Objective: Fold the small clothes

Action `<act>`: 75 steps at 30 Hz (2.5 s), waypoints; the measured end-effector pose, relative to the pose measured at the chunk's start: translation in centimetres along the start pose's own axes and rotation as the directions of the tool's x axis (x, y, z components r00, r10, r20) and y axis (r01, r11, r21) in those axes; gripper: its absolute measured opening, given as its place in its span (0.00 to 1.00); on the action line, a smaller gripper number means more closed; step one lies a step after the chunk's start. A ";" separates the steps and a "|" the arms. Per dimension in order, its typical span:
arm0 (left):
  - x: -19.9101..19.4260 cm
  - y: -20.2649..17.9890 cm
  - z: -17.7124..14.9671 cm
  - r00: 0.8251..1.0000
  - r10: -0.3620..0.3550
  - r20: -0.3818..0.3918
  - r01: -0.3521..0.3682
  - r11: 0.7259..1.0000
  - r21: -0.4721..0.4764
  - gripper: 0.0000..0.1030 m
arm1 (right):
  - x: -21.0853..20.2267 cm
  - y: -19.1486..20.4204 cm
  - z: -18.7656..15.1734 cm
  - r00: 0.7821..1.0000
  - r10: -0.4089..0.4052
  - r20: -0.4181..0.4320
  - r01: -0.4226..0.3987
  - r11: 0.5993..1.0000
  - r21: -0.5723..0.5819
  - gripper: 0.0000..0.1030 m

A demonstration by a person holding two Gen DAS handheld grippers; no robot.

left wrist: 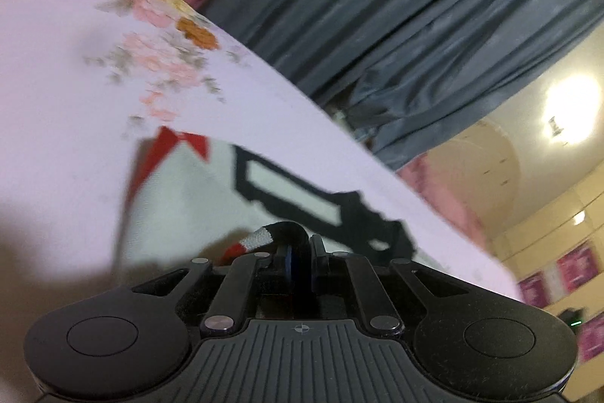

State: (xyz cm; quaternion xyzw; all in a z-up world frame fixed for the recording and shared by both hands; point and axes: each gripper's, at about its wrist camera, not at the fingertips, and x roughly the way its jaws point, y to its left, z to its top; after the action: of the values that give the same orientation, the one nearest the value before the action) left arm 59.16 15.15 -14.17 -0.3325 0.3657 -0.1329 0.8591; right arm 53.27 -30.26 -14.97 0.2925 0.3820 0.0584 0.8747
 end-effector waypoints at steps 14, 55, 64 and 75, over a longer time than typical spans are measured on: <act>2.4 -2.7 -0.2 0.974 0.226 0.026 -0.217 0.886 0.411 0.48 | 1.1 2.8 -1.3 0.981 -0.179 0.070 0.192 0.899 -0.393 0.47; 3.8 -6.7 -4.6 0.904 0.372 0.208 -0.422 0.707 0.568 0.58 | 3.0 10.0 -5.6 0.913 -0.339 0.228 0.407 0.717 -0.565 0.53; 2.4 -8.0 -5.3 0.919 0.333 0.212 -0.394 0.747 0.536 0.58 | -0.6 8.2 -4.5 0.902 -0.336 0.272 0.428 0.783 -0.451 0.44; 2.0 -10.0 -10.7 0.938 0.320 0.134 -0.332 0.718 0.612 0.58 | 2.2 13.0 -10.1 0.970 -0.216 0.114 0.241 0.767 -0.594 0.42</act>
State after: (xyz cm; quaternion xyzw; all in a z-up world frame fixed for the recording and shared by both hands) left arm 53.03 1.65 -14.08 0.0399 0.3456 -0.0903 0.9332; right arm 49.27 -14.12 -14.57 -0.0491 0.3592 0.0647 0.9297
